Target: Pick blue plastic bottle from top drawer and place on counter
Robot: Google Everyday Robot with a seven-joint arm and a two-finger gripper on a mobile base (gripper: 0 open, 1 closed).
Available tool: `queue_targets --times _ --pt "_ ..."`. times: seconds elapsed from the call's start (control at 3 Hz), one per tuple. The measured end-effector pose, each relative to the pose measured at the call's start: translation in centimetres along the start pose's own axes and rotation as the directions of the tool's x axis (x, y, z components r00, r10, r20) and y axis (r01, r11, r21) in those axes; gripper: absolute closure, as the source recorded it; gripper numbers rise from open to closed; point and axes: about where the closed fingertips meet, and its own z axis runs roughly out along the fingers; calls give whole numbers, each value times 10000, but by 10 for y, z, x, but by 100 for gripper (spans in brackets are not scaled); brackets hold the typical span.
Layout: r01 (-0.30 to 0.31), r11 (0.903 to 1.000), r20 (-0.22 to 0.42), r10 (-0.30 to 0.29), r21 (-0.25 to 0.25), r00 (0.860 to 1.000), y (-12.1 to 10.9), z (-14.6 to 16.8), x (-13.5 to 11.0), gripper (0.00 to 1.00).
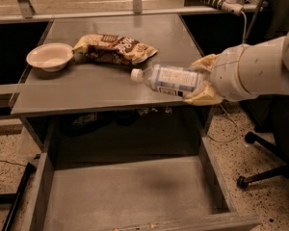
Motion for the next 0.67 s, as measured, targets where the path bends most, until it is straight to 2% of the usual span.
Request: queue_targets --times 0.33,0.67 --pt "-149 9963 268 127 851 9996 -62 27 12 100" --pt "-590 9971 1218 529 471 9911 -90 54 11 100"
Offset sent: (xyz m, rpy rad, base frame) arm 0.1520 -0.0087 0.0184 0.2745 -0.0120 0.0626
